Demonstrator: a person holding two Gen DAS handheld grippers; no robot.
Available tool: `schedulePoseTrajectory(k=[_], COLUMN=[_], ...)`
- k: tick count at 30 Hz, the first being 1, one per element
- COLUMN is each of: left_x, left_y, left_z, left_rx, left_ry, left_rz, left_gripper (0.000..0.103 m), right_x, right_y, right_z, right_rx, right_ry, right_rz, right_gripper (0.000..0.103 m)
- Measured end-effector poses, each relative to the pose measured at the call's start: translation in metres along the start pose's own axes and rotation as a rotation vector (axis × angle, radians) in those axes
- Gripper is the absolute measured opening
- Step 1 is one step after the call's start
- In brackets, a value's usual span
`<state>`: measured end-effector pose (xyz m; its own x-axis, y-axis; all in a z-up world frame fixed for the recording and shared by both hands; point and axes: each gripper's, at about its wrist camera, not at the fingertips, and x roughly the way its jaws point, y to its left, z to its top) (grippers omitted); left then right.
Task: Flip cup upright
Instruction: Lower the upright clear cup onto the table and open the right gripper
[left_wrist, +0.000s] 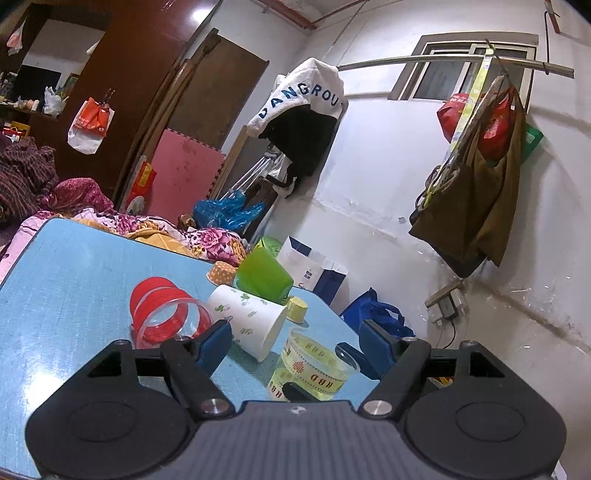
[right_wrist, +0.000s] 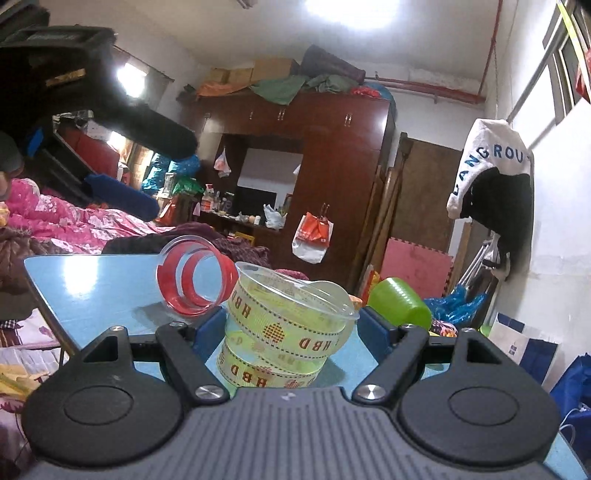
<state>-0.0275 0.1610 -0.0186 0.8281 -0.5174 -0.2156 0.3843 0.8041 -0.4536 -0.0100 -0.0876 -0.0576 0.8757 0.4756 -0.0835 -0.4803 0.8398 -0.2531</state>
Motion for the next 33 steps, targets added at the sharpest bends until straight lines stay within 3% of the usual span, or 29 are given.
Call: schedulePoseTrajectory(k=[12, 23, 26, 28, 31, 33], left_x=[0.003, 0.000, -0.003, -0.005, -0.008, -0.008], left_y=[-0.003, -0.002, 0.002, 0.004, -0.004, -0.011], left_z=[-0.002, -0.004, -0.005, -0.004, -0.002, 0.000], left_rx=[0.011, 0.021, 0.009, -0.004, 0.047, 0.083], left_ry=[0.010, 0.001, -0.025, -0.043, -0.077, -0.066], left_rz=[0.002, 0.014, 0.024, 0.049, 0.162, 0.217], left_gripper=[0.079, 0.079, 0.087, 0.092, 0.103, 0.103], right_x=[-0.003, -0.002, -0.013, -0.025, -0.040, -0.044], right_y=[0.008, 0.007, -0.010, -0.030, -0.063, -0.079], right_z=[-0.001, -0.002, 0.000, 0.004, 0.015, 0.025], right_rx=[-0.026, 0.006, 0.075, 0.155, 0.277, 0.349], right_ry=[-0.003, 0.014, -0.007, -0.025, -0.005, 0.039], right_rz=[0.027, 0.064, 0.093, 0.119, 0.126, 0.115], right_gripper=[0.080, 0.101, 0.102, 0.102, 0.102, 0.102])
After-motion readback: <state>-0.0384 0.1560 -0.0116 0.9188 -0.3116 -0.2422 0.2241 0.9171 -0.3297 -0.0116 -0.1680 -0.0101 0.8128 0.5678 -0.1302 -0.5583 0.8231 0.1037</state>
